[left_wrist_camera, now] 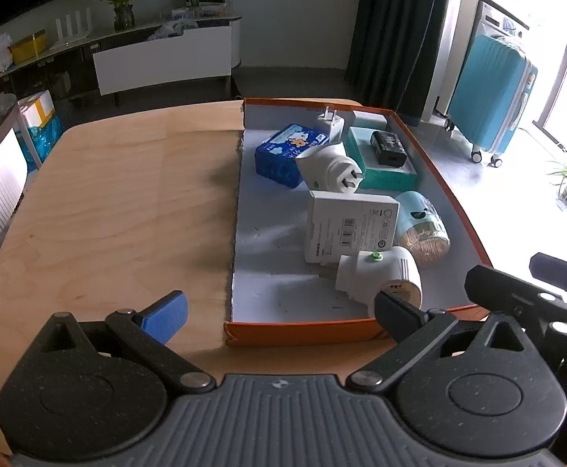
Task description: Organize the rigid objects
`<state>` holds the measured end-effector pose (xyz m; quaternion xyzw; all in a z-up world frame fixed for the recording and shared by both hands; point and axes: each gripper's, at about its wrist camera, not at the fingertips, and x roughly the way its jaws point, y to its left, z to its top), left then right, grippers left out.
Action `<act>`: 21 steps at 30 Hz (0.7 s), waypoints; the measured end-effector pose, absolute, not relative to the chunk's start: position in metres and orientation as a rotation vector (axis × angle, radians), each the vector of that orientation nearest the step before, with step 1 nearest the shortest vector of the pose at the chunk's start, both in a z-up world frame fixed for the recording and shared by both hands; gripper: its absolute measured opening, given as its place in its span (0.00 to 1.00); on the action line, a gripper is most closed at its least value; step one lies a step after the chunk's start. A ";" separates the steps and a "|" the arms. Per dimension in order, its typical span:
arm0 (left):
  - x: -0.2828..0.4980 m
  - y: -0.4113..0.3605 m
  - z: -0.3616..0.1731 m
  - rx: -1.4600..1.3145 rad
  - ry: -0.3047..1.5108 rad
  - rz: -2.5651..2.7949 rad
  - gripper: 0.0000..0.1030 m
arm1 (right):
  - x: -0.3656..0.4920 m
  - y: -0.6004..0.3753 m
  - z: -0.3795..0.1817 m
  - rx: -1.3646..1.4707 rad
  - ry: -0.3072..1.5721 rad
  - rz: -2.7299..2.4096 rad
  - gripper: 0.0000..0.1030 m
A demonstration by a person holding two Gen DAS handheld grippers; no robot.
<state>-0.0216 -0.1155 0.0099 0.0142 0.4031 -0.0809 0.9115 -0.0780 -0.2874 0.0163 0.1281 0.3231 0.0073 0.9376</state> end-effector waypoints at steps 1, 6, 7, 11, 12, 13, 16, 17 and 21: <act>-0.022 -0.115 0.010 0.029 0.830 -0.166 1.00 | -0.078 -0.287 0.016 0.261 0.660 0.016 0.87; -0.024 -0.114 0.012 0.024 0.824 -0.166 1.00 | -0.081 -0.286 0.019 0.258 0.654 0.017 0.87; -0.024 -0.114 0.012 0.023 0.823 -0.167 1.00 | -0.082 -0.286 0.019 0.257 0.653 0.016 0.87; -0.025 -0.113 0.013 0.022 0.820 -0.172 1.00 | -0.083 -0.287 0.021 0.256 0.650 0.014 0.87; -0.026 -0.114 0.013 0.023 0.820 -0.173 1.00 | -0.084 -0.287 0.022 0.255 0.649 0.013 0.87; -0.026 -0.114 0.013 0.022 0.820 -0.173 1.00 | -0.084 -0.287 0.023 0.255 0.648 0.014 0.87; -0.027 -0.114 0.014 0.024 0.816 -0.168 1.00 | -0.084 -0.287 0.024 0.254 0.643 0.018 0.87; -0.028 -0.114 0.014 0.025 0.817 -0.168 1.00 | -0.085 -0.287 0.024 0.254 0.641 0.017 0.87; -0.030 -0.114 0.016 0.023 0.807 -0.174 1.00 | -0.087 -0.287 0.027 0.252 0.635 0.012 0.87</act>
